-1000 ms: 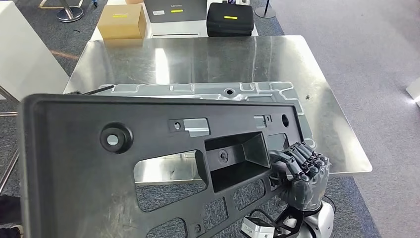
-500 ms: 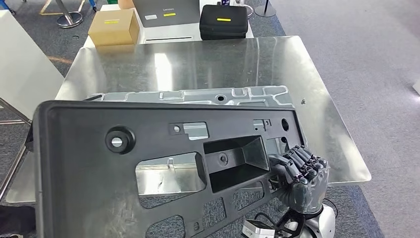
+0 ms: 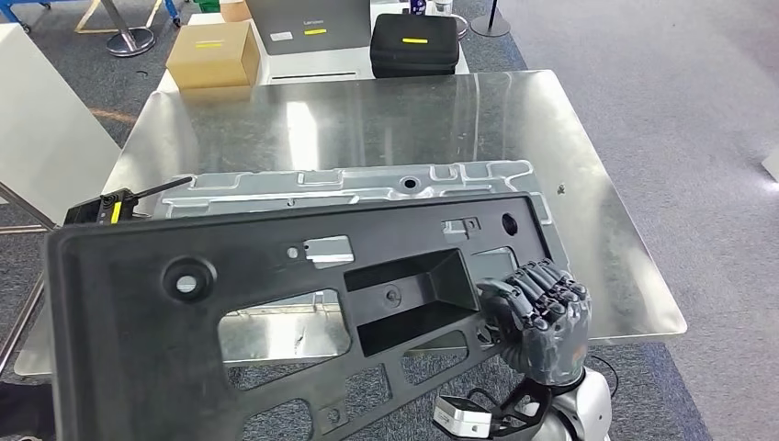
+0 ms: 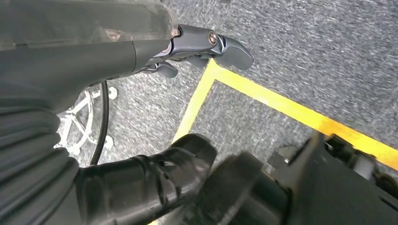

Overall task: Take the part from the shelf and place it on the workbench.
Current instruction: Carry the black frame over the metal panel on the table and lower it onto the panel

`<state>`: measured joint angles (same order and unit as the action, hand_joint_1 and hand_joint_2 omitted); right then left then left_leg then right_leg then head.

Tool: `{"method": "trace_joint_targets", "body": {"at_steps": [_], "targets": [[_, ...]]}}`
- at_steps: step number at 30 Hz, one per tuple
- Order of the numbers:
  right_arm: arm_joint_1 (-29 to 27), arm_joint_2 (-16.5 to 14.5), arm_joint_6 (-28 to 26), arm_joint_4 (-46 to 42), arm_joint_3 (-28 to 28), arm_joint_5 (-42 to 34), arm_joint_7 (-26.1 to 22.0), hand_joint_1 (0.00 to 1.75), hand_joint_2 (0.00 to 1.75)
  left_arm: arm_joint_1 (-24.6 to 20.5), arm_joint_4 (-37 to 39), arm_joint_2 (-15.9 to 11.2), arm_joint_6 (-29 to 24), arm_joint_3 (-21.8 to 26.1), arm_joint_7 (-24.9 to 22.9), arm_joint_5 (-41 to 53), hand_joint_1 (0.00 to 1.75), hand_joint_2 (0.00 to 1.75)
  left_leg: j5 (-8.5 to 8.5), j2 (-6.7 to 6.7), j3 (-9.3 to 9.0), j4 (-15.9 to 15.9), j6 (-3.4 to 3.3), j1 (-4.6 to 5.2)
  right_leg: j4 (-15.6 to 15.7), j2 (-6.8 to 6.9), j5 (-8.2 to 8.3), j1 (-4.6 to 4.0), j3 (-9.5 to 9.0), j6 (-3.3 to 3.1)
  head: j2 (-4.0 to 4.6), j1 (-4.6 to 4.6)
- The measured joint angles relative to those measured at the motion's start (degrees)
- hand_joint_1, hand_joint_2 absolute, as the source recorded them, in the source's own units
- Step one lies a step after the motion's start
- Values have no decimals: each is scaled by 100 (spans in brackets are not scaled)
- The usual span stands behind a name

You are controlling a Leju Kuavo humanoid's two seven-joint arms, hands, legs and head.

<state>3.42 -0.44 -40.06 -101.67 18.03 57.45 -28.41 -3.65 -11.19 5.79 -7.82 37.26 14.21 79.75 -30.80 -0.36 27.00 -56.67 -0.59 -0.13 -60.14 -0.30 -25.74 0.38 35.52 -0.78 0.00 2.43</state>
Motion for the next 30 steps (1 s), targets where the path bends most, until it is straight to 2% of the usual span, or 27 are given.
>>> {"method": "trace_joint_targets", "body": {"at_steps": [12, 23, 30], "targets": [[855, 24, 0, 406, 535, 714, 829, 161, 175, -40, 0, -11, 71, -106, -8, 101, 0, 0, 0, 2, -3, -3, 0, 4, 9, 0, 2, 3, -8, 2, 0, 0], [2427, 111, 245, 1501, 1331, 2048, 2566, 164, 175, -173, 0, -11, 316, -226, -96, 146, 0, 0, 2, 2, -7, -9, 1, 4, 8, -1, 8, 3, -10, 8, 0, 1], [3032, 111, 357, 2488, 1480, 2528, 3083, 163, 175, -231, 0, 3, 382, -301, -125, 156, 0, 0, 2, 1, -7, -11, 2, 4, 9, 0, 8, 2, -11, 8, 0, 0]]}}
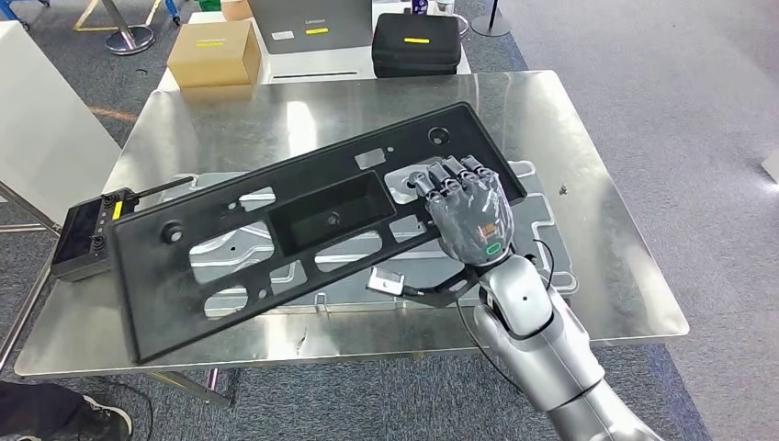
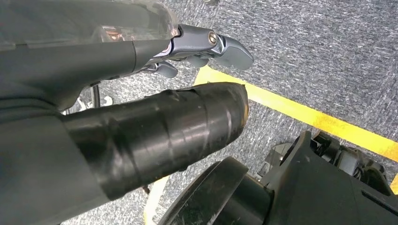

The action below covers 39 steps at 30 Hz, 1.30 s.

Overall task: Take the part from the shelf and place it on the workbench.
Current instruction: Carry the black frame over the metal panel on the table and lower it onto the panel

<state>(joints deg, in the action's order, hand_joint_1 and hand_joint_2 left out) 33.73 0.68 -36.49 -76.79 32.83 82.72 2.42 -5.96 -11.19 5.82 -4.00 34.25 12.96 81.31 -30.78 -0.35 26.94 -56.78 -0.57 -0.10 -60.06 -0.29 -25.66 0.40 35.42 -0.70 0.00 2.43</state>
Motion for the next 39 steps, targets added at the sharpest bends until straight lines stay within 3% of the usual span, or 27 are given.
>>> {"method": "trace_joint_targets", "body": {"at_steps": [11, 39], "targets": [[230, -46, -16, 967, -7, -87, 497, 168, 175, -13, 0, 2, 8, -22, -32, 2, 0, 0, -1, 0, 1, -3, 0, 0, 7, 0, 0, 0, 0, 1, 0, 0], [235, -129, -59, 1813, -449, -492, 782, 169, 175, 13, 0, 28, -9, -20, -6, 4, 0, 0, -1, 0, 2, -6, 0, 0, 7, 0, 1, 0, 0, 1, 0, 0]]}}
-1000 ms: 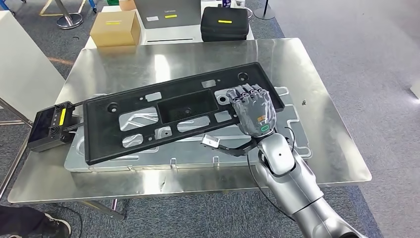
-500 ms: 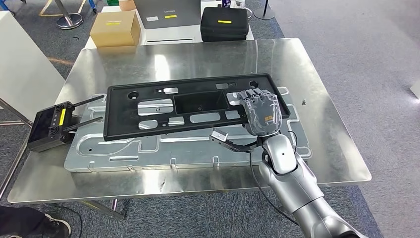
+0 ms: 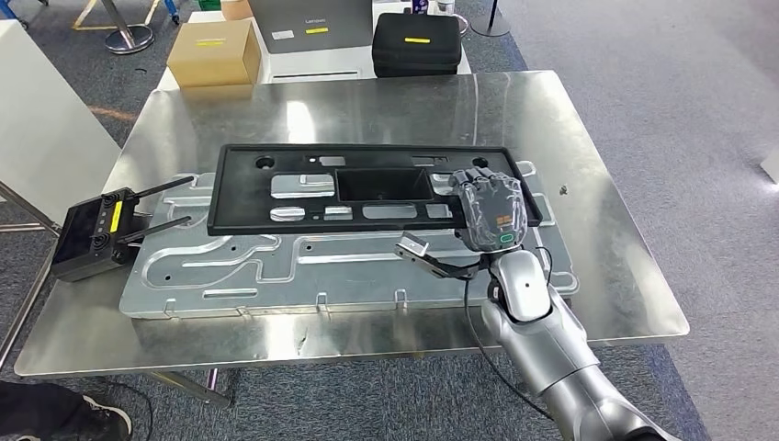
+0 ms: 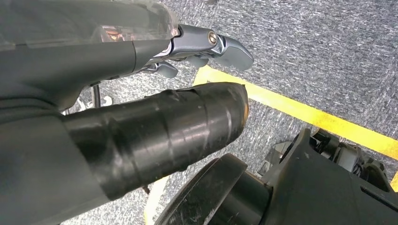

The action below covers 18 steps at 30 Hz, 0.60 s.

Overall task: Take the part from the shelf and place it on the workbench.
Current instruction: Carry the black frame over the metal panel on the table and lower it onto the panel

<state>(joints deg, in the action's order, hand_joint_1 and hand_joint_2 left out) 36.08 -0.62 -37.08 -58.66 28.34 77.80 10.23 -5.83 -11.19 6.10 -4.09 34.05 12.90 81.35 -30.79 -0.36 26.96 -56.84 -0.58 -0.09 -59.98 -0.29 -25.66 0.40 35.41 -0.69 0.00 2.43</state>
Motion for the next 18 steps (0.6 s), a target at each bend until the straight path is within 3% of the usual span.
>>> {"method": "trace_joint_targets", "body": {"at_steps": [18], "targets": [[112, 7, 176, 390, -113, 338, 238, 164, 175, 47, 0, 21, -19, 21, -24, 3, 0, 0, 0, 0, -1, -1, 0, 0, 0, 0, 0, 0, 0, 0, 0, 0]]}}
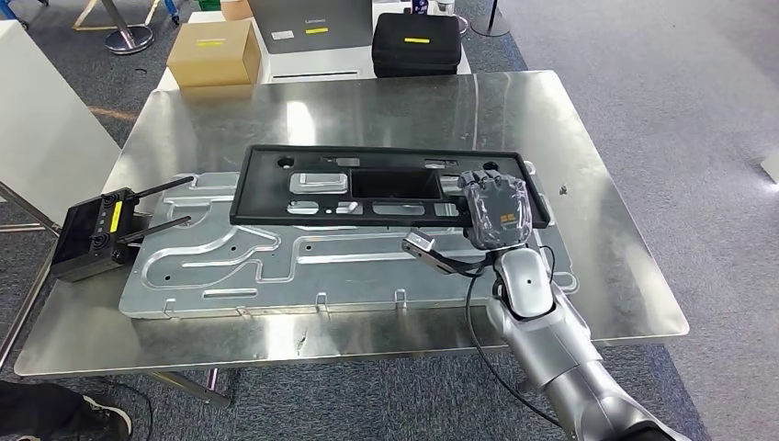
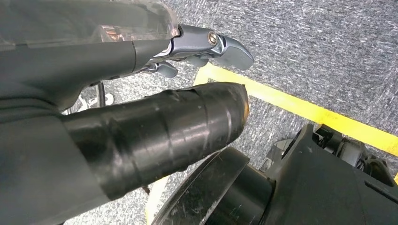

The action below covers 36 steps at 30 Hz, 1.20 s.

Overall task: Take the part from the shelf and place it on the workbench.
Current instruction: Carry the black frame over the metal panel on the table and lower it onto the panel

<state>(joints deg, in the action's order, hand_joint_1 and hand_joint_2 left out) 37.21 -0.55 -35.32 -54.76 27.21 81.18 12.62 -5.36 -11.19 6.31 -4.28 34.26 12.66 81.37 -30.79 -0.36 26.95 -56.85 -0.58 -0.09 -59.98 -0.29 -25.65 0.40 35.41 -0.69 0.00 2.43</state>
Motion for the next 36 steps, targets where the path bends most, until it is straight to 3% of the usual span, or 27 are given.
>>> {"method": "trace_joint_targets", "body": {"at_steps": [12, 15, 19, 32, 36], "targets": [[-32, -14, 217, 306, 37, 583, 277, 162, 175, 8, 0, 21, -16, 34, -14, 0, 0, 0, 0, 0, 7, 0, 0, 0, 0, 0, 0, 1, 0, 0, 0, 0], [-39, -31, 240, 409, 44, 612, 304, 150, 175, 8, 0, 22, -16, 37, -16, 0, 0, 0, 0, 0, 7, 0, 0, 0, 0, 0, 0, 1, 0, 0, 0, 0], [-36, -63, 312, 519, 46, 622, 313, 0, 175, 9, 0, 23, -17, 39, -15, 0, 0, 0, 0, 0, 7, 0, 0, 0, 0, 0, 0, 1, 0, 0, 0, 0], [-34, -136, 341, 766, 46, 661, 313, 0, 175, 22, 0, 23, -16, 43, 9, 0, 0, 0, 0, 0, 5, 0, 0, 0, 0, 0, 0, 1, -4, 0, 0, 1], [-26, -144, 341, 805, 48, 668, 312, 0, 0, 23, 0, 23, -16, 45, 2, 0, 0, 0, 0, 0, 4, 0, 0, 0, 0, 0, 0, 1, -5, 0, 0, 0]]}}
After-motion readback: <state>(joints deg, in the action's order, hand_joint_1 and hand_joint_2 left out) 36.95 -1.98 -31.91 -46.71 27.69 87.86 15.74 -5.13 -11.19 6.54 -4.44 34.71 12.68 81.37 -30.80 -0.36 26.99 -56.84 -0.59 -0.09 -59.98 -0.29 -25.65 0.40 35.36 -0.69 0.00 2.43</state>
